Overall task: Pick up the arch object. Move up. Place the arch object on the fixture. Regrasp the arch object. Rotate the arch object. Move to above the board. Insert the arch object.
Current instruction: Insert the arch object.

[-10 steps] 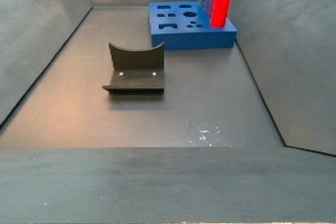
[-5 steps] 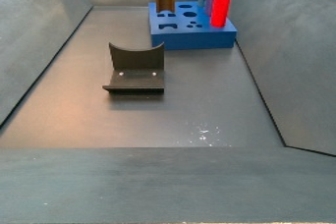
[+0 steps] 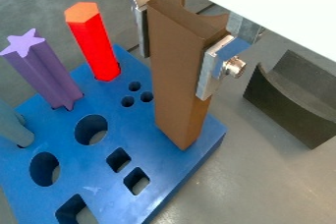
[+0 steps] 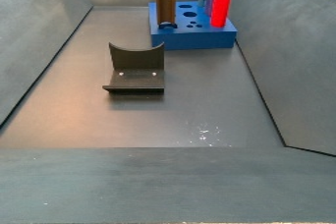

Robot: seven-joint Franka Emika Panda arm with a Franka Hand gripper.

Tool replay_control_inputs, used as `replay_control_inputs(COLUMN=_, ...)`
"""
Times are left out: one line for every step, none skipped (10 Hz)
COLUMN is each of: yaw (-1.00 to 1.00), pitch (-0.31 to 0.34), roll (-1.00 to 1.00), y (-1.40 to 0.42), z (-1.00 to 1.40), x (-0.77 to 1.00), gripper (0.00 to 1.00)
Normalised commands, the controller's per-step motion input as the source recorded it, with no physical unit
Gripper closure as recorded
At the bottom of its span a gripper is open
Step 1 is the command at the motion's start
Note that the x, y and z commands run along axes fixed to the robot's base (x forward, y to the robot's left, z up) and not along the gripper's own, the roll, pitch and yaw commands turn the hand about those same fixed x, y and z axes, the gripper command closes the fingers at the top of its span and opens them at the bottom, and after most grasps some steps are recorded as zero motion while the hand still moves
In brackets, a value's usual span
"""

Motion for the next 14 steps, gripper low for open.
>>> replay_control_inputs(yaw=0.14, pitch=0.000, roll=0.08, y=0.02, z=-0.36, x=-0.11, gripper=1.00)
replay_control_inputs(yaw=0.16, pitch=0.000, roll=0.09, y=0.01, z=-0.38, x=-0.03, gripper=1.00)
replay_control_inputs(yaw=0.18, pitch=0.000, roll=0.08, y=0.01, z=-0.44, x=0.00, gripper=1.00)
replay_control_inputs(yaw=0.19, pitch=0.000, roll=0.09, y=0.05, z=-0.43, x=0.01, gripper=1.00)
replay_control_inputs(yaw=0.22, pitch=0.000, roll=0.11, y=0.19, z=-0.41, x=0.00, gripper=1.00)
replay_control_inputs(yaw=0.22, pitch=0.014, roll=0.13, y=0.27, z=-0.37, x=0.00, gripper=1.00)
replay_control_inputs(yaw=0.18, pitch=0.034, roll=0.11, y=0.32, z=-0.27, x=0.00, gripper=1.00)
replay_control_inputs(yaw=0.08, pitch=0.036, roll=0.08, y=0.25, z=-0.21, x=-0.01, gripper=1.00)
replay_control_inputs(yaw=0.00, pitch=0.000, roll=0.12, y=0.00, z=-0.43, x=-0.02, gripper=1.00)
replay_control_inputs(yaw=0.03, pitch=-0.061, roll=0.33, y=-0.29, z=-0.69, x=0.00, gripper=1.00)
replay_control_inputs(yaw=0.04, pitch=-0.083, roll=0.30, y=-0.32, z=-0.74, x=0.00, gripper=1.00)
replay_control_inputs(yaw=0.04, pitch=-0.091, roll=0.30, y=-0.32, z=-0.73, x=0.00, gripper=1.00)
replay_control_inputs(yaw=0.00, pitch=-0.027, roll=0.00, y=0.00, z=0.00, x=-0.07, gripper=1.00)
replay_control_inputs(yaw=0.00, pitch=0.024, roll=0.00, y=0.00, z=0.00, x=0.00, gripper=1.00)
